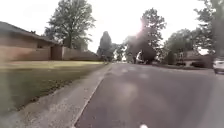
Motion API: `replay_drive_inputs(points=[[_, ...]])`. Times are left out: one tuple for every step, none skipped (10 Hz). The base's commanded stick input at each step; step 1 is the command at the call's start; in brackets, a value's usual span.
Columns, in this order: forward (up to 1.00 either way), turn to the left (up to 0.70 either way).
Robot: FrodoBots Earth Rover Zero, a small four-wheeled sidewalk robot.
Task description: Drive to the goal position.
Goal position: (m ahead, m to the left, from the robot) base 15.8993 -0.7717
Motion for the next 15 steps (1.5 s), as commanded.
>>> replay_drive_inputs(points=[[1.0,0.0],[1.0,0.0],[1.0,-0.15],[1.0,-0.33],[1.0,-0.36],[1.0,-0.18],[1.0,0.0],[1.0,0.0],[1.0,0.0],[1.0,0.0],[1.0,0.0],[1.0,-0.03],[1.0,-0.21],[1.0,-0.22],[1.0,-0.16]])
